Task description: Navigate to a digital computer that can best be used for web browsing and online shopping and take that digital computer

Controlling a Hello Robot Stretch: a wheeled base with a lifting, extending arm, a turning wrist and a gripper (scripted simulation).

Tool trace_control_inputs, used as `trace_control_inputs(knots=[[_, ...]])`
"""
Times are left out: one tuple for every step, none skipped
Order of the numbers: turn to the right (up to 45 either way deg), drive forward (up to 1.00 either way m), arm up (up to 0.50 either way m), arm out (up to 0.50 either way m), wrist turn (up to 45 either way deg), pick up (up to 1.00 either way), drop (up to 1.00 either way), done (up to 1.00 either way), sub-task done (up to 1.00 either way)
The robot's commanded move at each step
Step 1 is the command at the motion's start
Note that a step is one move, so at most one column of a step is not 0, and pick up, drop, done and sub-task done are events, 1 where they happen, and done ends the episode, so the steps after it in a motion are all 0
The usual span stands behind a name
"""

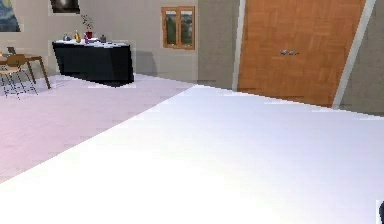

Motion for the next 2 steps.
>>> trace_control_inputs(knots=[[0.0, 0.0, 0.0, 0.44, 0.0, 0.0, 0.0, 0.0, 0.0], [0.0, 0.0, 0.0, 0.0, 45.0, 0.0, 0.0, 0.0, 0.0]])
